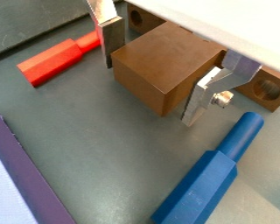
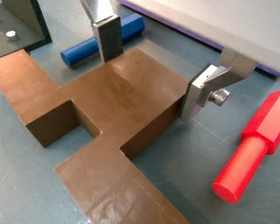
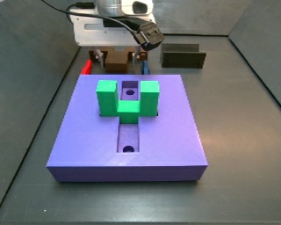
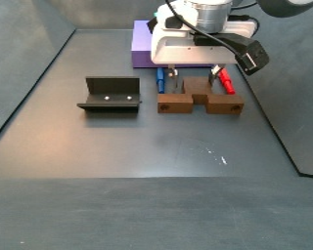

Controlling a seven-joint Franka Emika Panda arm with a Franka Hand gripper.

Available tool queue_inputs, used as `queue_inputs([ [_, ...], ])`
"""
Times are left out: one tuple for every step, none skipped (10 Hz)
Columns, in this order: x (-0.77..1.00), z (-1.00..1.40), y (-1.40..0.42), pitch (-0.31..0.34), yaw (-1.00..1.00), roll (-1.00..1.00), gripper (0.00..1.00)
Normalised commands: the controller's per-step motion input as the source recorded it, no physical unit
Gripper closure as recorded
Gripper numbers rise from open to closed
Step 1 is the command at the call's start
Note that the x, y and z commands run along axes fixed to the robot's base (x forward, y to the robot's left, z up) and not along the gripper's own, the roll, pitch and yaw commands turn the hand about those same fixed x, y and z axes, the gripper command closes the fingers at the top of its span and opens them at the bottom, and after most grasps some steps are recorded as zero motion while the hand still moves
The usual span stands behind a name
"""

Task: Pick up the brown object. Move up. Place the brown object on the fixture. Regrasp the brown object. Move to above the board. Insert the brown object.
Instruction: Pick up the brown object.

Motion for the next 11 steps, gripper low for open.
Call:
queue_inputs([
  [0.00,-0.08,0.13,-0.004,0.00,0.11,0.00],
  [0.00,-0.04,0.09,0.000,0.00,0.11,0.00],
  [0.00,0.00,-0.01,0.000,0.00,0.08,0.00],
  [0.00,-0.03,-0.05,0.000,0.00,0.09,0.00],
  [0.00,-0.10,-0.09,0.000,0.00,0.11,0.00],
  [0.00,-0.09,-0.09,0.000,-0.02,0.10,0.00],
  [0.00,-0.09,0.00,0.000,-0.03,0.08,0.00],
  [0.00,-0.08,0.00,0.000,0.00,0.05,0.00],
  [0.00,0.00,0.00,0.000,0.00,0.02,0.00],
  [0.00,0.00,0.00,0.000,0.00,0.00,0.00],
  [0.00,0.00,0.00,0.000,0.00,0.00,1.00],
])
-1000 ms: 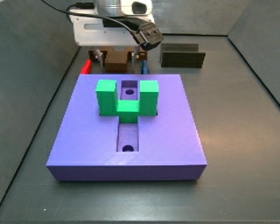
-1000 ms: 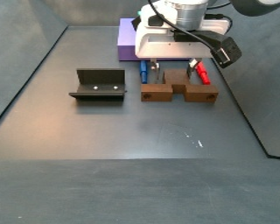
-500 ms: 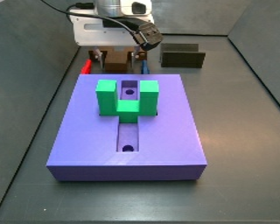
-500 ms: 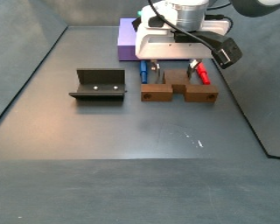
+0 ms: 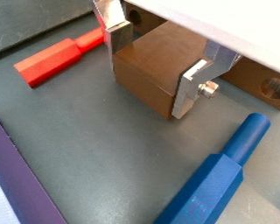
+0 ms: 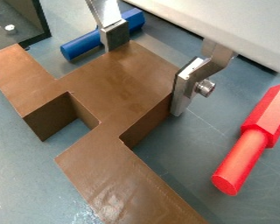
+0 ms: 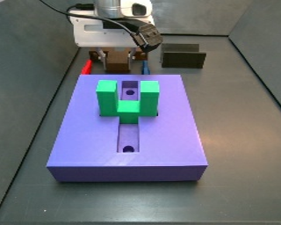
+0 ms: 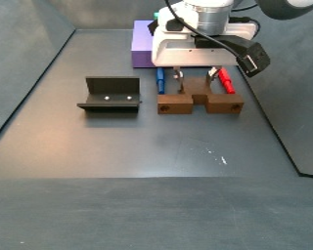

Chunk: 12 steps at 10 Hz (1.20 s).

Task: Pick up the brown object. Move up. Place the brown object on the fixture. Regrasp the brown object. Move to above the board. Insert the brown object.
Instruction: Pick up the brown object.

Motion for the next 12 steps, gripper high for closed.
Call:
queue_inputs([
  [0.00,0.00,0.00,0.000,0.00,0.00,1.00],
  [0.00,0.00,0.00,0.000,0.00,0.00,1.00],
  [0.00,0.00,0.00,0.000,0.00,0.00,1.00],
  [0.00,0.00,0.00,0.000,0.00,0.00,1.00],
  [0.00,0.00,0.00,0.000,0.00,0.00,1.00],
  [0.00,0.00,0.00,0.000,0.00,0.00,1.00],
  [0.00,0.00,0.00,0.000,0.00,0.00,1.00],
  [0.00,0.00,0.00,0.000,0.00,0.00,1.00],
  [0.00,0.00,0.00,0.000,0.00,0.00,1.00],
  [0.00,0.00,0.00,0.000,0.00,0.00,1.00],
  [0.00,0.00,0.00,0.000,0.00,0.00,1.00],
  [0.00,0.00,0.00,0.000,0.00,0.00,1.00],
])
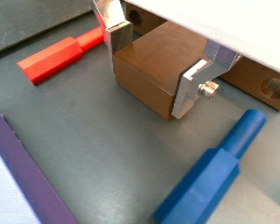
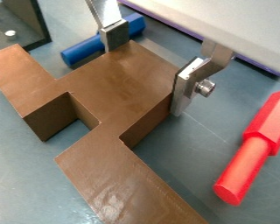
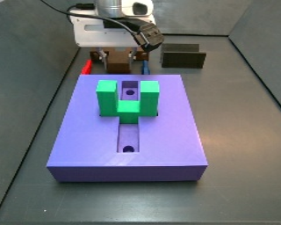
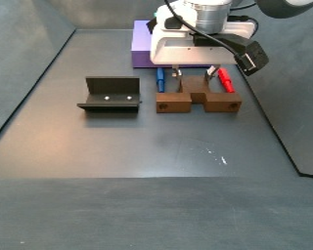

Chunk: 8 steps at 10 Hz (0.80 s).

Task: Pick up the brown object. Move up. Place the brown object on the fixture. Regrasp the brown object. Move to above the board. Insert the brown object.
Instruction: Pick up the brown object, then move up, then place the brown object on the fixture.

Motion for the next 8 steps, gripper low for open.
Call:
queue_inputs([
  [0.00,0.00,0.00,0.000,0.00,0.00,1.00],
  [0.00,0.00,0.00,0.000,0.00,0.00,1.00],
  [0.00,0.00,0.00,0.000,0.00,0.00,1.00],
  [0.00,0.83,0.00,0.000,0.00,0.00,1.00],
  [-0.03,0.74,0.02,0.041,0.04,0.00,1.00],
  [-0.02,0.52,0.01,0.073,0.05,-0.03,1.00],
  [0.02,0.26,0.00,0.055,0.03,-0.05,1.00],
  [0.03,-0.02,0.00,0.000,0.00,-0.01,1.00],
])
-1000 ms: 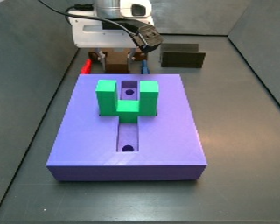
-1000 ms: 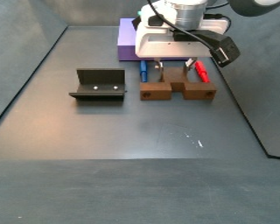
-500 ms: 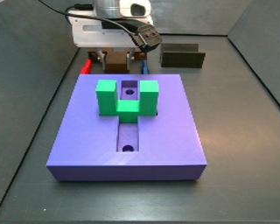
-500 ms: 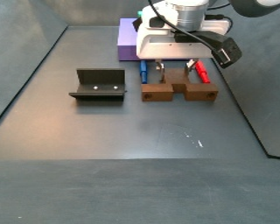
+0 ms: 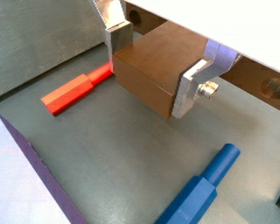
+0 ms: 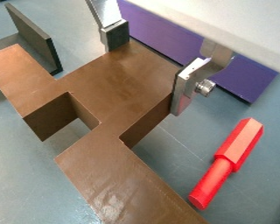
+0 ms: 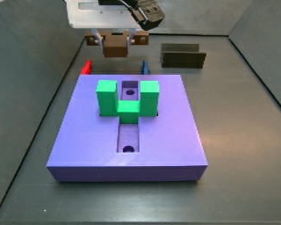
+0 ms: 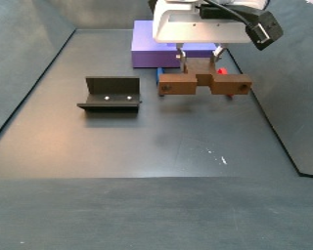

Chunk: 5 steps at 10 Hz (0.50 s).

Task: Pick up the brown object. Move up. Place the brown object on the fixture. Regrasp the brown object. Move to above the board. Insert the brown object.
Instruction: Place the brown object on the fixture.

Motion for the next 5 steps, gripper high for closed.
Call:
queue_inputs([
  [0.00,0.17,0.25,0.060,-0.17,-0.43,1.00],
  [0.13,0.71,0.43,0.000,-0.07,-0.95,1.00],
  [0.22,0.65,0.41,-0.049,-0.07,-1.00,1.00],
  [0.24,0.61,0.39,-0.086,-0.07,-1.00,1.00],
  [0.36,0.60,0.32,-0.103,-0.15,-1.00,1.00],
])
